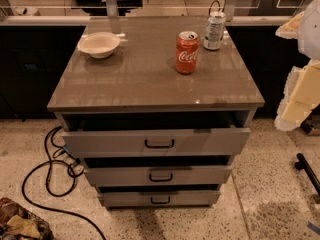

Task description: Place 7up can into paper bowl

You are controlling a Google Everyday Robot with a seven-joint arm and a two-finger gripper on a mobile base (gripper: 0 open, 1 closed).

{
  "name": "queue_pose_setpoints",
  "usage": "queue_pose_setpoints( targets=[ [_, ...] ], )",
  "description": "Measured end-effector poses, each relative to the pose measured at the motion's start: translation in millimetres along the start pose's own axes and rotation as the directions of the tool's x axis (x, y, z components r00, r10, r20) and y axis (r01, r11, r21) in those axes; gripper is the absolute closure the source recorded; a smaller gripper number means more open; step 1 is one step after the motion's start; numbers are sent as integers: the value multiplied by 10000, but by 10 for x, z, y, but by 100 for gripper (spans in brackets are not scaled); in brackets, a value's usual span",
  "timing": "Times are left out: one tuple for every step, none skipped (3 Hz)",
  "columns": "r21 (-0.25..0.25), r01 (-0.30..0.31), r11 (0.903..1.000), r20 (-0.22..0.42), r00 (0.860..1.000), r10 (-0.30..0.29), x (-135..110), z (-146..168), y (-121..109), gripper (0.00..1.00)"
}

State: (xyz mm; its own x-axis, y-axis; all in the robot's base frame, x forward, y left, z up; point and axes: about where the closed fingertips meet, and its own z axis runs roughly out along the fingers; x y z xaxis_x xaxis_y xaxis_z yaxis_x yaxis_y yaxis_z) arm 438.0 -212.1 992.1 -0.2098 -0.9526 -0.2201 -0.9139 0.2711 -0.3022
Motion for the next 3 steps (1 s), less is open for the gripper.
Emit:
queue_pose_setpoints(
  targets=[
    [2,0,10000,1,10000,0,0,-1,0,0],
    [559,-364,9978,539,9980,334,63,72,-214,0],
    [1471,-1253,9812,1783,9791,983,247,221,-688,0]
  ],
)
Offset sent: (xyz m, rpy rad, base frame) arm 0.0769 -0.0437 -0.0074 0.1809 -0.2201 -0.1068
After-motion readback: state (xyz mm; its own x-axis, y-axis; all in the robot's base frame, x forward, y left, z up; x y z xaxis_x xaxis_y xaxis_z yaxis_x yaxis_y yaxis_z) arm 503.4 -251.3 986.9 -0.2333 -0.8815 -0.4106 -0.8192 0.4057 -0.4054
